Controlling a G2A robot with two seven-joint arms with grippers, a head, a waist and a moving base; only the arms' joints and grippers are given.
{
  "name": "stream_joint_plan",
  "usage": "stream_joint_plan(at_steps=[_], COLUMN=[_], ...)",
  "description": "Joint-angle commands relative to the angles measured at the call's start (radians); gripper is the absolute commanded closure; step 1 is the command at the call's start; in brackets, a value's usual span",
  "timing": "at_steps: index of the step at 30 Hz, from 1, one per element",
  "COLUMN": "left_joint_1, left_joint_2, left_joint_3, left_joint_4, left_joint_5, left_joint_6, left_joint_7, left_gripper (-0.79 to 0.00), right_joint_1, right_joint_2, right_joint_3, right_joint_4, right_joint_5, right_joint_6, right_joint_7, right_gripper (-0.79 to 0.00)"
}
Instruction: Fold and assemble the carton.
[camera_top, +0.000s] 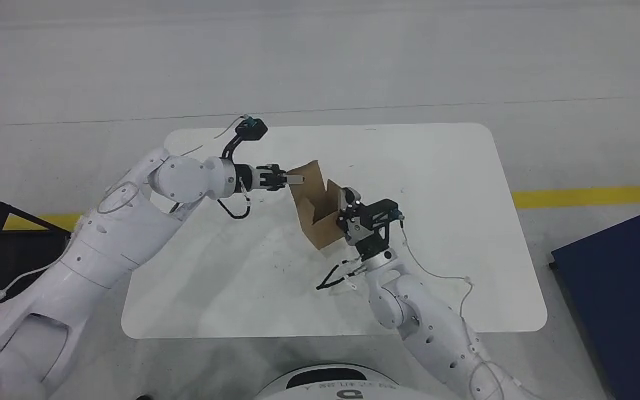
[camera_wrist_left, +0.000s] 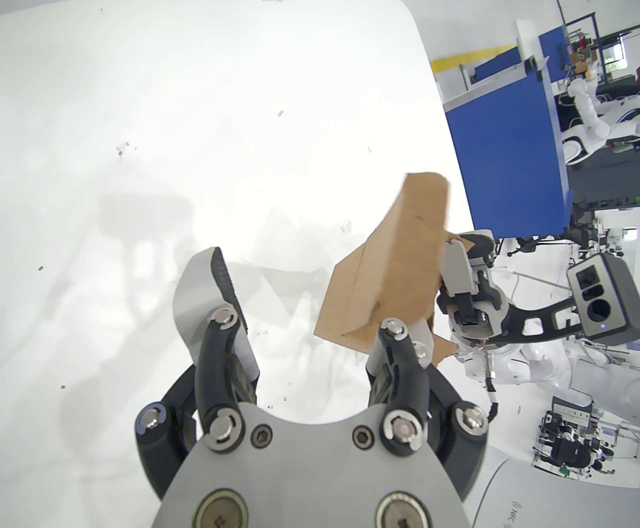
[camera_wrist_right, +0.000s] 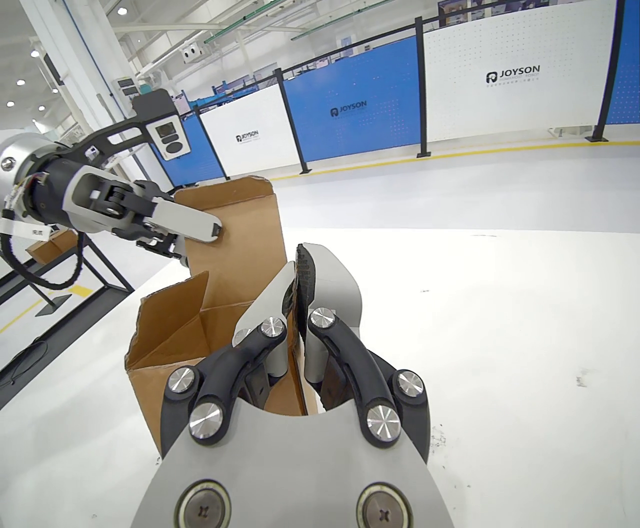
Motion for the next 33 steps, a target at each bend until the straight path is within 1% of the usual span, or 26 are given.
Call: stream_joint_plan(at_steps=[1, 2, 3, 5, 6, 7, 8, 9, 10, 13, 16, 19, 21, 23, 26, 29, 30, 32, 33], left_joint_1=[-0.018, -0.026, -0.033, -0.045, -0.049, -0.053, -0.056, -0.059, -0.062, -0.069, -0.075, -0.075, -0.069, -0.060, -0.048, -0.039, -0.035, -0.035, -0.036], left_joint_2=[-0.014, -0.021, -0.028, -0.040, -0.045, -0.050, -0.054, -0.058, -0.061, -0.070, -0.079, -0.088, -0.094, -0.098, -0.101, -0.103, -0.105, -0.107, -0.108], left_joint_3=[0.018, 0.026, 0.033, 0.043, 0.047, 0.050, 0.052, 0.054, 0.056, 0.062, 0.078, 0.096, 0.104, 0.105, 0.103, 0.108, 0.112, 0.111, 0.109], left_joint_4=[0.012, 0.016, 0.020, 0.029, 0.034, 0.037, 0.039, 0.041, 0.042, 0.034, 0.010, -0.023, -0.040, -0.044, -0.046, -0.055, -0.061, -0.058, -0.057], left_joint_5=[0.014, 0.019, 0.021, 0.024, 0.025, 0.029, 0.032, 0.038, 0.046, 0.081, 0.145, 0.214, 0.226, 0.213, 0.208, 0.225, 0.230, 0.236, 0.241], left_joint_6=[-0.004, -0.005, -0.009, -0.014, -0.015, -0.016, -0.016, -0.016, -0.015, -0.008, -0.001, 0.001, -0.014, -0.039, -0.096, -0.138, -0.152, -0.169, -0.171], left_joint_7=[-0.005, -0.007, -0.011, -0.016, -0.016, -0.017, -0.018, -0.019, -0.019, -0.016, -0.018, -0.015, -0.019, -0.022, -0.038, -0.064, -0.073, -0.089, -0.097], left_gripper=[-0.145, 0.000, 0.000, 0.000, 0.000, 0.000, 0.000, 0.000, 0.000, 0.000, 0.000, 0.000, 0.000, 0.000, 0.000, 0.000, -0.185, -0.785, -0.785], right_joint_1=[0.002, 0.005, 0.007, 0.012, 0.012, 0.012, 0.012, 0.011, 0.008, -0.011, -0.054, -0.111, -0.156, -0.192, -0.226, -0.234, -0.231, -0.222, -0.217], right_joint_2=[-0.004, -0.006, -0.008, -0.012, -0.013, -0.014, -0.014, -0.014, -0.014, -0.010, 0.004, 0.026, 0.038, 0.048, 0.056, 0.058, 0.059, 0.060, 0.060], right_joint_3=[-0.004, -0.006, -0.007, -0.008, -0.007, -0.005, -0.003, -0.001, 0.002, 0.023, 0.082, 0.180, 0.244, 0.291, 0.321, 0.333, 0.331, 0.320, 0.318], right_joint_4=[0.011, 0.019, 0.026, 0.035, 0.039, 0.042, 0.044, 0.044, 0.042, 0.017, -0.033, -0.091, -0.128, -0.158, -0.191, -0.201, -0.201, -0.207, -0.209], right_joint_5=[0.007, 0.009, 0.010, 0.014, 0.016, 0.015, 0.013, 0.009, 0.007, 0.006, 0.049, 0.090, 0.120, 0.111, 0.099, 0.109, 0.098, 0.089, 0.085], right_joint_6=[0.004, 0.007, 0.009, 0.010, 0.008, 0.007, 0.006, 0.004, 0.000, -0.022, -0.114, -0.208, -0.248, -0.262, -0.280, -0.295, -0.297, -0.314, -0.326], right_joint_7=[-0.004, -0.005, -0.003, -0.004, -0.005, -0.005, -0.002, 0.004, 0.009, 0.017, 0.028, 0.058, 0.078, 0.106, 0.160, 0.206, 0.228, 0.262, 0.276], right_gripper=[0.000, 0.000, -0.028, -0.123, -0.219, -0.363, -0.520, -0.705, -0.785, -0.785, -0.785, -0.785, -0.785, -0.785, -0.785, -0.785, -0.785, -0.785, -0.785])
